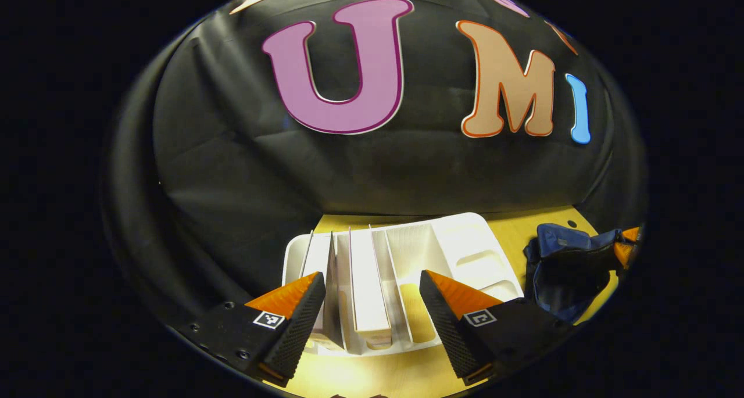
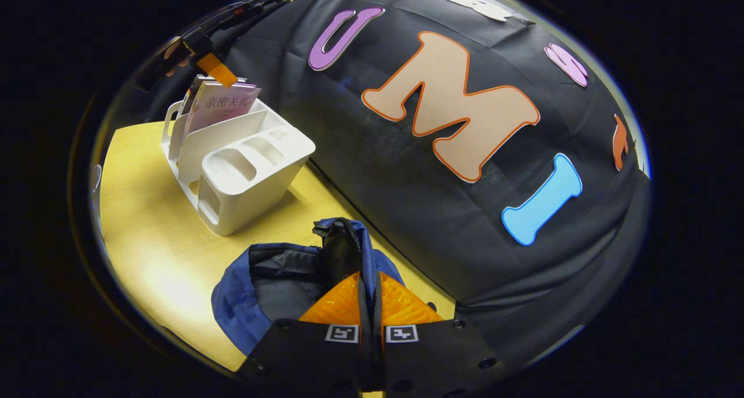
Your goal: Open the schoolbag, grab two books from the bookshelf and put them into the schoolbag.
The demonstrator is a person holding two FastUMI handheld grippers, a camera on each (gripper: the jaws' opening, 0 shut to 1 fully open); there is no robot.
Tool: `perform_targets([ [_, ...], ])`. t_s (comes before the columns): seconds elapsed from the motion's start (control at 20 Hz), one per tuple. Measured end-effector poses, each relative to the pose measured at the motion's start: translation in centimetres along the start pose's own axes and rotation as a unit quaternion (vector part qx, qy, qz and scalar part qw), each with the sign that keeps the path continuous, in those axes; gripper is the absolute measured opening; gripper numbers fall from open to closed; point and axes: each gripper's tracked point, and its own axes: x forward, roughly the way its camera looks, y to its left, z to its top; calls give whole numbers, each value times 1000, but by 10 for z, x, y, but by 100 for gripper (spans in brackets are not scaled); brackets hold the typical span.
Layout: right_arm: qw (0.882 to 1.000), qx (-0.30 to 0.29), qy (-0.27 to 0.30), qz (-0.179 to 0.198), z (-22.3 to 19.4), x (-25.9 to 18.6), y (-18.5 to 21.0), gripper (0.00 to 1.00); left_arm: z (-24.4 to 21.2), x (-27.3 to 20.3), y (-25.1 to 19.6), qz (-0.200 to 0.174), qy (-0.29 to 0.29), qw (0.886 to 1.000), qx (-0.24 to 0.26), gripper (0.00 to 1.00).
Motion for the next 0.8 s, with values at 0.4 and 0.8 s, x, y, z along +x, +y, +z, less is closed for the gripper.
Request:
perform_targets([
  [0.4,1000,-2,4,0,-3,1,3,3,-19,31,-7,-18,64,998,2,93],
  [0.8,1000,-5,8,4,-7,3,10,3,-30,56,3,-7,108,994,16,77],
])
